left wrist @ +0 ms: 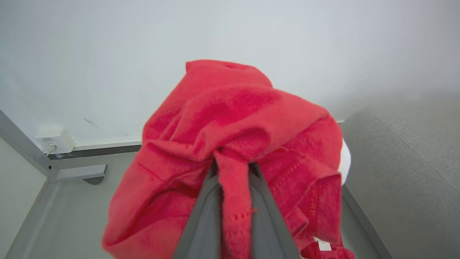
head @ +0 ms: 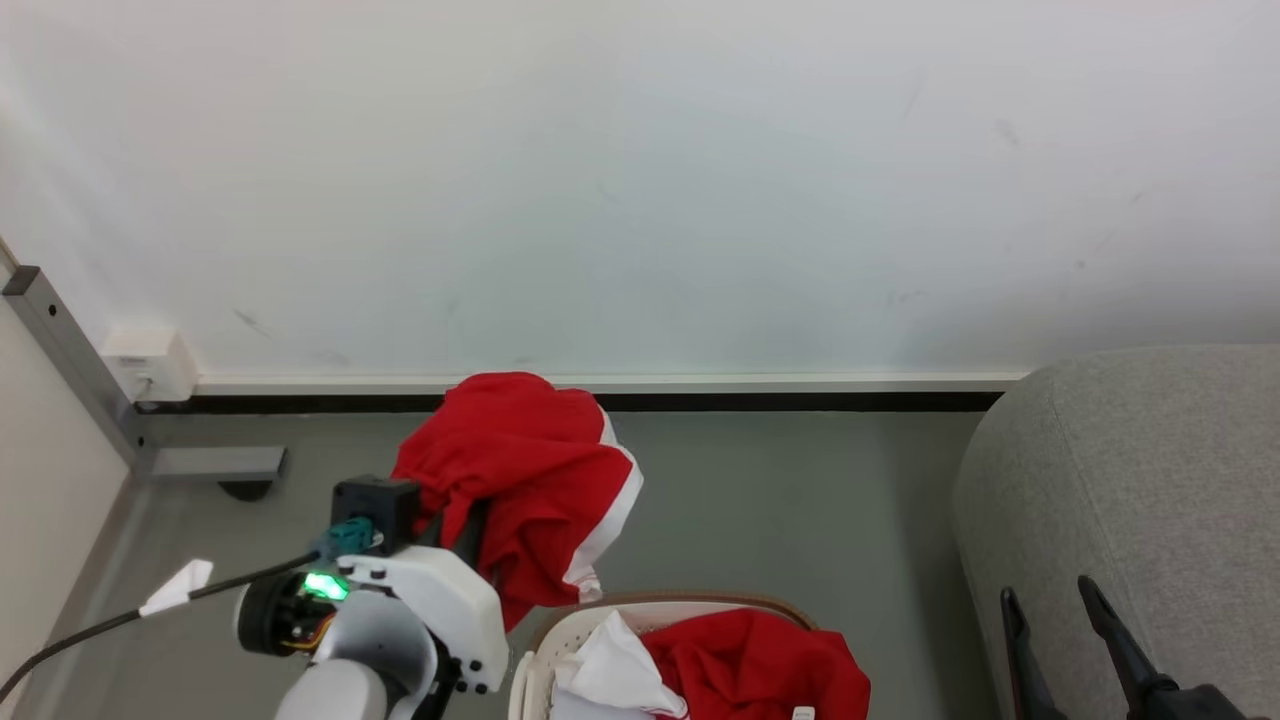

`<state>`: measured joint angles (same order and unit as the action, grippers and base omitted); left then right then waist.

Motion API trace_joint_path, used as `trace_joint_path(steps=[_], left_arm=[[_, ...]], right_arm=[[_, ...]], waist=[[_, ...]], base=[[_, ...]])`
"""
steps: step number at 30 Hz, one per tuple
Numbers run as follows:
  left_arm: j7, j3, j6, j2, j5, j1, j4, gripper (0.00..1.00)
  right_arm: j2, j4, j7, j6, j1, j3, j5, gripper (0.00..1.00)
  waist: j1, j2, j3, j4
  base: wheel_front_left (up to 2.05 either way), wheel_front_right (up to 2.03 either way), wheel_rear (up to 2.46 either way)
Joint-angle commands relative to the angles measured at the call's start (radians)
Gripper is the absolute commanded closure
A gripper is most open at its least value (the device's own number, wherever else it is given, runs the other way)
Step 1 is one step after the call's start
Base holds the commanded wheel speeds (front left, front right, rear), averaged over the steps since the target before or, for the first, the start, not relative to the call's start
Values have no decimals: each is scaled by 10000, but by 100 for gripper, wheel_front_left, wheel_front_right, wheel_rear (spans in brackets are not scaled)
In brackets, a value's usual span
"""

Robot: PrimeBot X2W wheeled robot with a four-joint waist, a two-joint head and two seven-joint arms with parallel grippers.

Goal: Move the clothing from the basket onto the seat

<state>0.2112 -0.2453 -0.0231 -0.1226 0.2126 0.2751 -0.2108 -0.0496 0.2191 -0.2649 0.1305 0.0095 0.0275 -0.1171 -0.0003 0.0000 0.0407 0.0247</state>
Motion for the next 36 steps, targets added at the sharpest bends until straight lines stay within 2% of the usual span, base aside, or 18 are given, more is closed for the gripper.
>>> trace_joint_path(steps=[1,10,27,32,36], left_arm=[[14,73,-60,-139,121,-195,234,100],[288,35,-155,-323,160,-580,1091,100],[320,-332,-170,-288,256,-726,1126,100],[381,-468,-118,-261,275,-697,1182,100],[424,-580,-84,-251,277,-615,1240,100]], right_arm=[[-17,-51,8,3,221,43,-34,0],[-17,-117,8,3,308,160,10,0],[-17,-160,8,3,-59,460,225,0],[-12,-86,8,3,-402,1546,512,0],[-515,130,8,2,-1061,3130,95,0]], waist=[[3,0,109,-45],[3,0,178,-98],[3,0,40,-181],[3,0,28,-188],[3,0,18,-180]], base=[[0,0,0],[0,0,0],[0,0,0],[0,0,0],[0,0,0]])
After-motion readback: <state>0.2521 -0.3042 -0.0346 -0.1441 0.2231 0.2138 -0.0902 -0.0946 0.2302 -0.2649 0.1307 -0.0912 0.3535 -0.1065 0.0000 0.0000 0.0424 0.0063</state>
